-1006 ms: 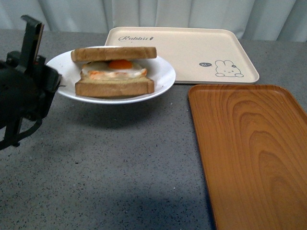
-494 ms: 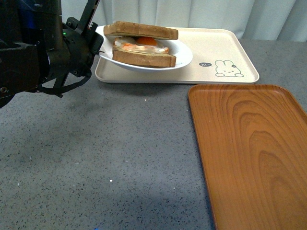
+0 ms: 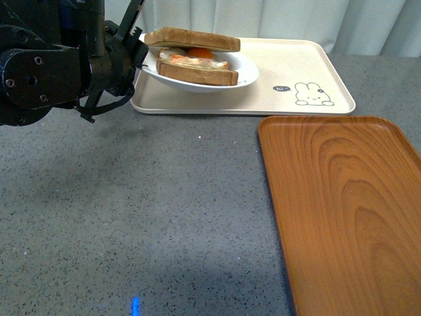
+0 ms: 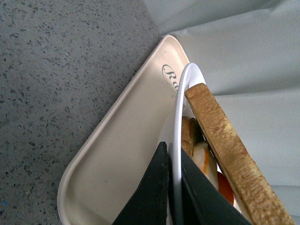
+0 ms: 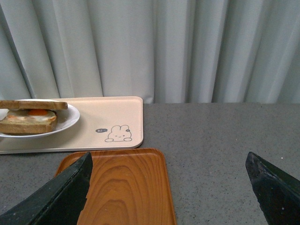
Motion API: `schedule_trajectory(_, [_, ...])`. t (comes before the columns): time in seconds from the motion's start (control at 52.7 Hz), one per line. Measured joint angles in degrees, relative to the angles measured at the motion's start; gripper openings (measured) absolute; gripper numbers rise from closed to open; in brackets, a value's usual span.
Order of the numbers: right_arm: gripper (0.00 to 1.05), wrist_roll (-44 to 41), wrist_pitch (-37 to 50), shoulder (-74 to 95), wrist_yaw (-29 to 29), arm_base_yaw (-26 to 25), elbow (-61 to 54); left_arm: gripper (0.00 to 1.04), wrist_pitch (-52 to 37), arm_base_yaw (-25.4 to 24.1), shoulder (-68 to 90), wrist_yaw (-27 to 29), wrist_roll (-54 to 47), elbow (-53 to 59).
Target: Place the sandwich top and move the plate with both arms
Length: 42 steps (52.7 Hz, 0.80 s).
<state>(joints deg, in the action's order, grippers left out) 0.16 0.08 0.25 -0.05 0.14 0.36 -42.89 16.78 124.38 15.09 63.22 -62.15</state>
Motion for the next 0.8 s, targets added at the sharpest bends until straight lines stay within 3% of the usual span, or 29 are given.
schedule_trajectory(0.569, [0.96,0.0,0.0,0.0,0.0,0.0,0.0,0.04,4.0,-1.0,3.3,0.4,-0.9,-4.2])
schedule_trajectory(0.797, [0.96,0.0,0.0,0.0,0.0,0.0,0.0,0.39,6.3,-1.2,3.2,1.3,-1.9,-4.0])
